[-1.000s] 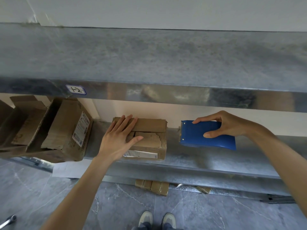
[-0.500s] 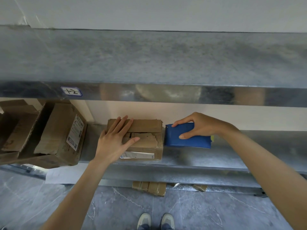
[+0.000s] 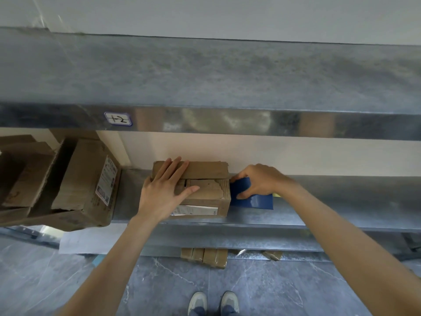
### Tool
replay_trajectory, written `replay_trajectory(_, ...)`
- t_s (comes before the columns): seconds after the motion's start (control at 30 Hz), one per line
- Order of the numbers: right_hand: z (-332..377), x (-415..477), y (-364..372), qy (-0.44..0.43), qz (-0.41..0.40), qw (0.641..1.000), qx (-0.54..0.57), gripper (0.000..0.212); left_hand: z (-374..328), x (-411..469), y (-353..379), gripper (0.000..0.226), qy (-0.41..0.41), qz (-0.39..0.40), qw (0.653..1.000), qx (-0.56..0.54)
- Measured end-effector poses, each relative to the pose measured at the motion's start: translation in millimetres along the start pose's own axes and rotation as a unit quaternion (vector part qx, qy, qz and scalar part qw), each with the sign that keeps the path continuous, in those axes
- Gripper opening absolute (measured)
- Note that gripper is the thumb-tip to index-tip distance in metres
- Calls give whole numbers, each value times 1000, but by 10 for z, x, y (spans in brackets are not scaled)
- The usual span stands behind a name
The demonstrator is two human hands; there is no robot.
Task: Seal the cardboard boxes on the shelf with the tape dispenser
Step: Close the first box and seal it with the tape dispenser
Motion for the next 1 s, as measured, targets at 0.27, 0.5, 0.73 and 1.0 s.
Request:
replay_trajectory(0.27, -427, 27, 382, 33, -162, 977, 137, 52, 0, -10, 1, 90, -4, 15, 1000, 7)
replay_trajectory(0.5, -375, 57, 536, 87, -207, 974, 33, 60, 41, -15, 9, 99, 11, 25, 999, -17)
replay_trajectory(0.73, -363, 88, 659, 71, -169, 977, 108, 78, 78, -23, 10, 109, 22, 25, 998, -49)
replay_trajectory(1.0, -328, -73, 564, 78, -222, 959, 159, 68, 183, -70, -59, 109, 47, -10, 975, -217)
Point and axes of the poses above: each hand's wrist, its own x-axis towards the middle knuckle, its own y-axis out of the palm, z = x × y, the point moved 7 cm from there along x, towards the middle knuckle, and after that the axes turned 13 degrees about z, right-handed, at the moved point
